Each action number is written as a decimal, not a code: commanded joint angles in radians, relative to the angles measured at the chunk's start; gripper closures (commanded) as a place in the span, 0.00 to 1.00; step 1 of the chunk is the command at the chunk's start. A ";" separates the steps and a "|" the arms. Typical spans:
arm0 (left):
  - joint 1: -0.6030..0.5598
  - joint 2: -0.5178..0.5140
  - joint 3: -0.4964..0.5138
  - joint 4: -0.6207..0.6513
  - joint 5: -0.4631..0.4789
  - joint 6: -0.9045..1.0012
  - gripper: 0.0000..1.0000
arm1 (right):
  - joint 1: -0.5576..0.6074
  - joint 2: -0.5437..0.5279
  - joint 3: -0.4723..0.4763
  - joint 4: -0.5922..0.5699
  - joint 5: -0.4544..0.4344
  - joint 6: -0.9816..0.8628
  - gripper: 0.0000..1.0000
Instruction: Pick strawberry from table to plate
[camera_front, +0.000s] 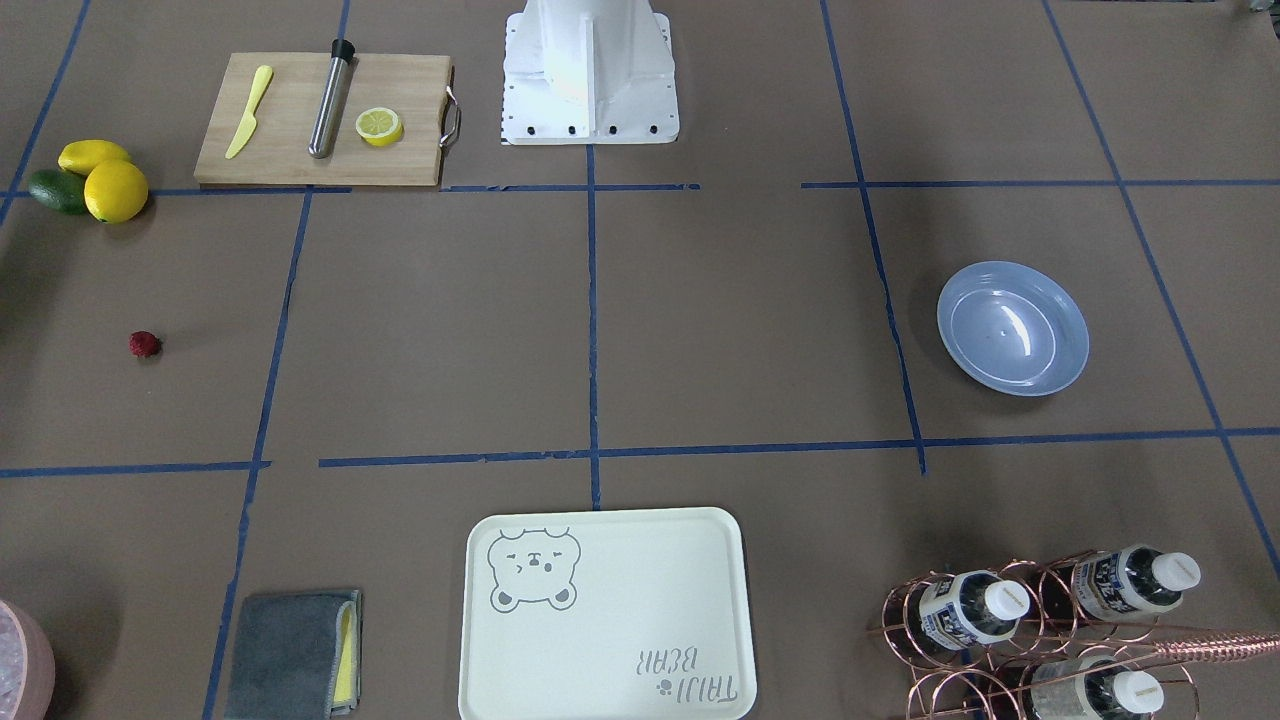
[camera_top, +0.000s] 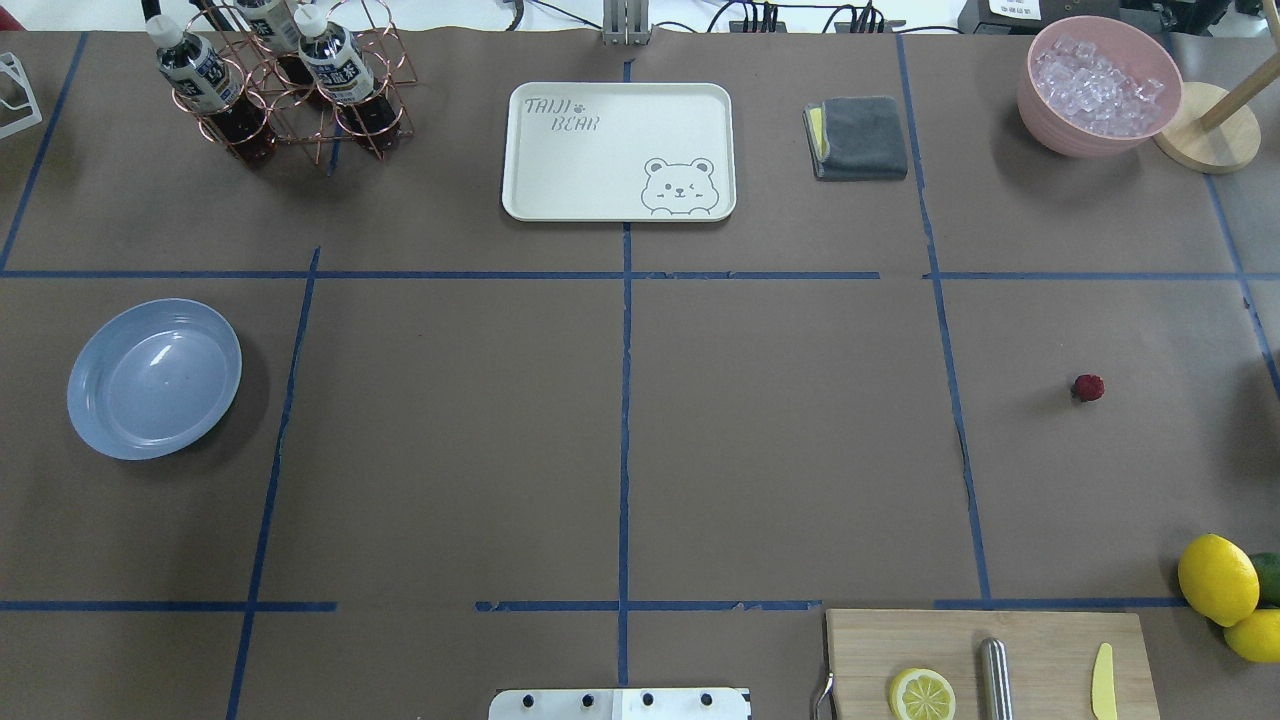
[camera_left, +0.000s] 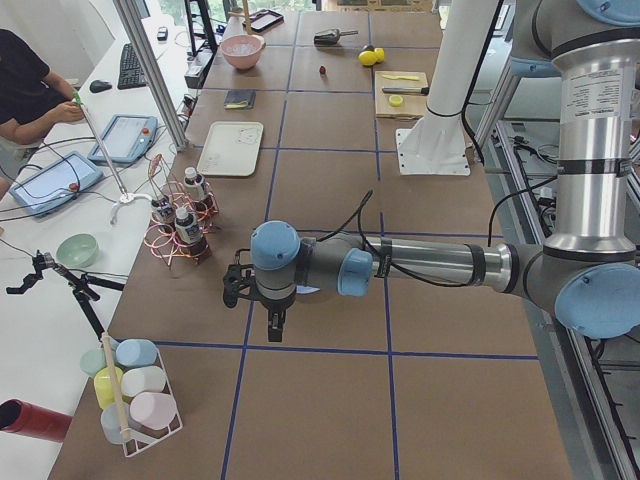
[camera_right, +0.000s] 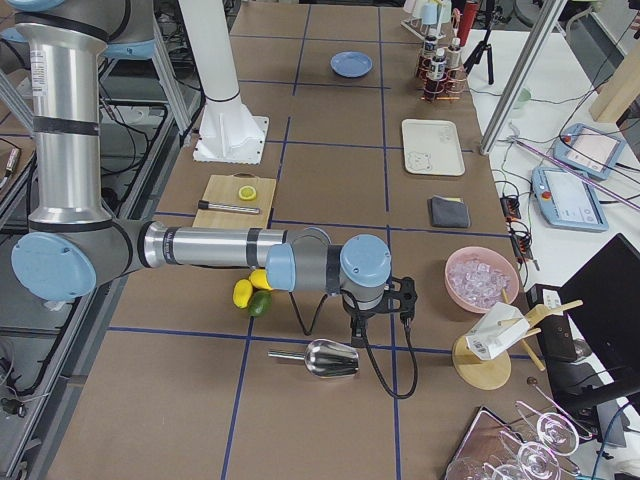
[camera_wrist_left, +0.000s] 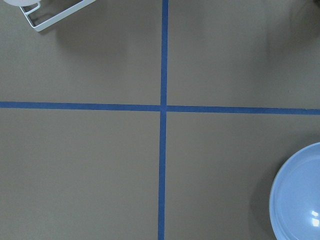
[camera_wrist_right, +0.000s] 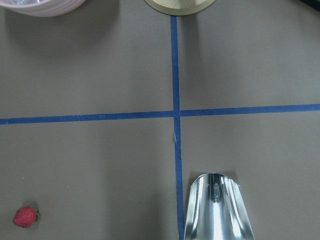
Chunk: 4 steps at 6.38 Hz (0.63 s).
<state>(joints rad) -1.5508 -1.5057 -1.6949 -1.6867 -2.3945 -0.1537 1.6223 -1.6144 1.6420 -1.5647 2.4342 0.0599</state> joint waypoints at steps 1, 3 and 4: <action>0.003 -0.010 -0.003 -0.010 -0.002 0.000 0.00 | 0.001 0.008 -0.002 0.000 -0.004 0.005 0.00; 0.027 -0.018 -0.008 -0.132 -0.012 -0.027 0.00 | 0.001 0.031 0.004 0.002 -0.004 0.018 0.00; 0.140 -0.007 -0.006 -0.248 -0.003 -0.172 0.00 | -0.001 0.046 0.002 0.002 -0.004 0.017 0.00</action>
<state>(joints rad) -1.4962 -1.5191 -1.7038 -1.8266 -2.4031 -0.2159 1.6227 -1.5833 1.6447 -1.5633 2.4299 0.0763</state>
